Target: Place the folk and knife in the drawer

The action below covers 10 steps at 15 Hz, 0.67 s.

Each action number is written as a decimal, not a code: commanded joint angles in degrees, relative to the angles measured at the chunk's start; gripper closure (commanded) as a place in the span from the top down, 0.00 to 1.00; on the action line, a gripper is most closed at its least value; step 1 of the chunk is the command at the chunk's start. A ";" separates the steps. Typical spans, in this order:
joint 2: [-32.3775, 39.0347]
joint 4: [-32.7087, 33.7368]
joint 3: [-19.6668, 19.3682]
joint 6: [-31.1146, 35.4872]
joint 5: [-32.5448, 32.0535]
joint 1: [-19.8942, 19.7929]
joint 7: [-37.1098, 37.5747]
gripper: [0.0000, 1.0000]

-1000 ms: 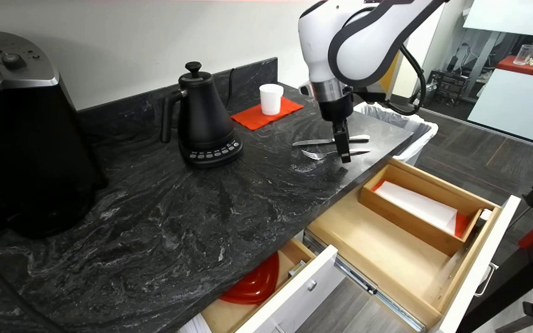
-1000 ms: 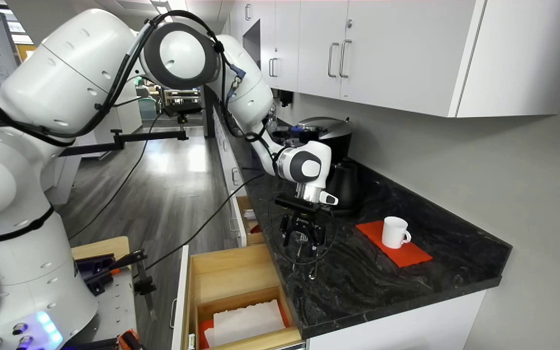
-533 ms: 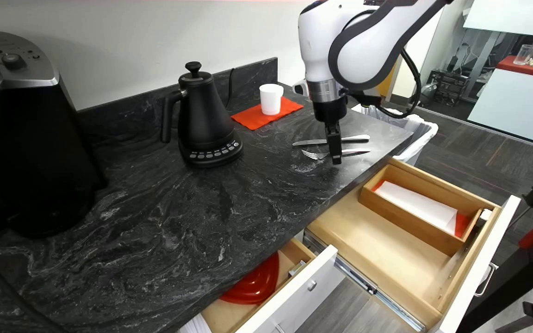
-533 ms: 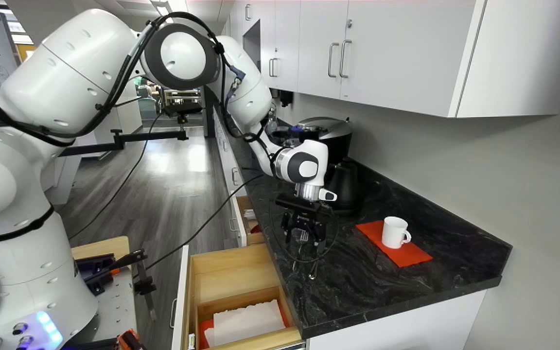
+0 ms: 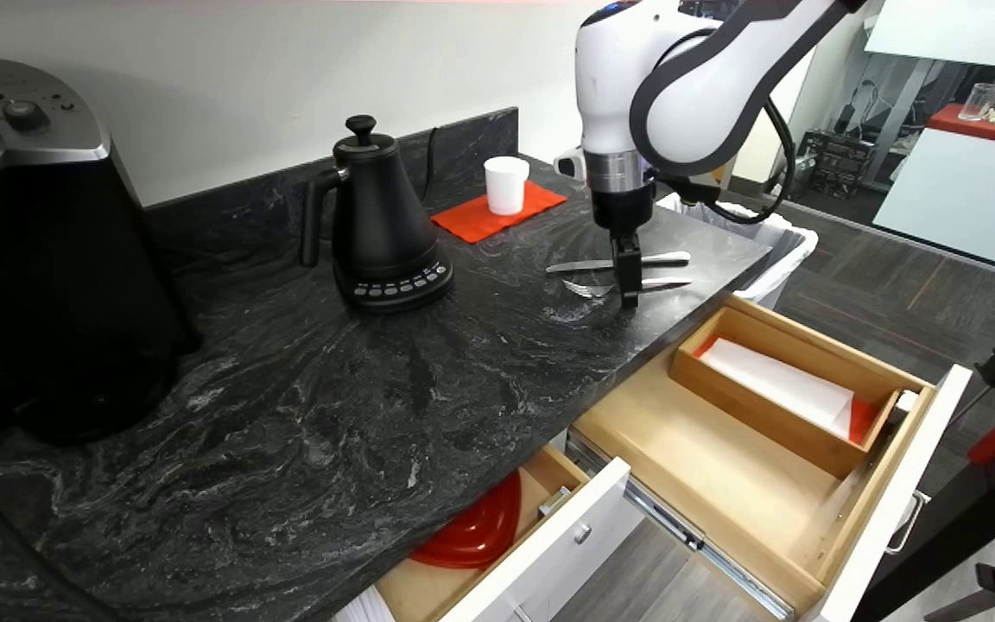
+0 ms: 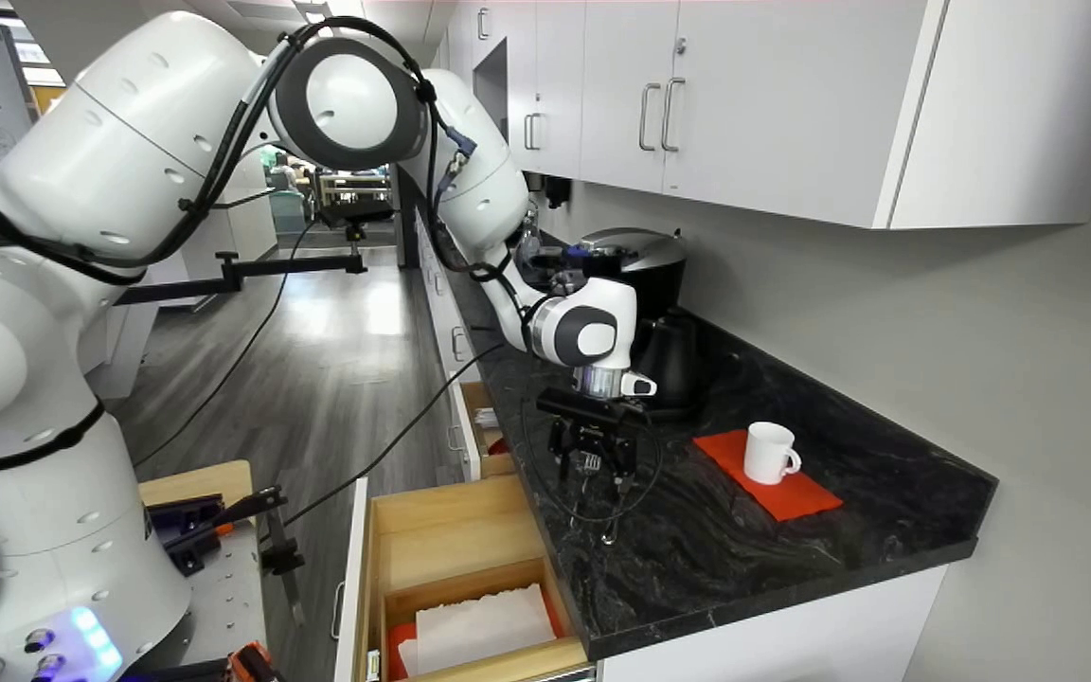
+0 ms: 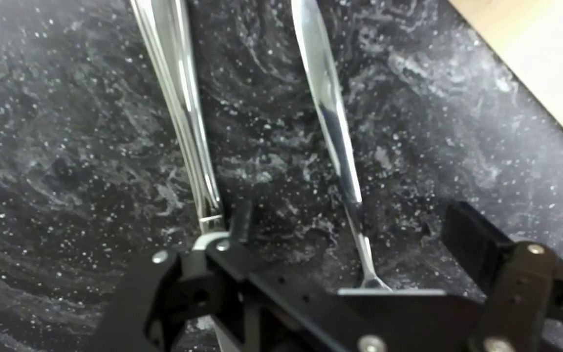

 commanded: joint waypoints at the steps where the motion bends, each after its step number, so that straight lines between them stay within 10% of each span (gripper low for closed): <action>1: -3.38 -4.96 1.24 3.32 0.39 -2.26 -2.29 0.68; 10: -6.05 -8.35 2.15 3.27 1.79 -4.70 -4.05 0.08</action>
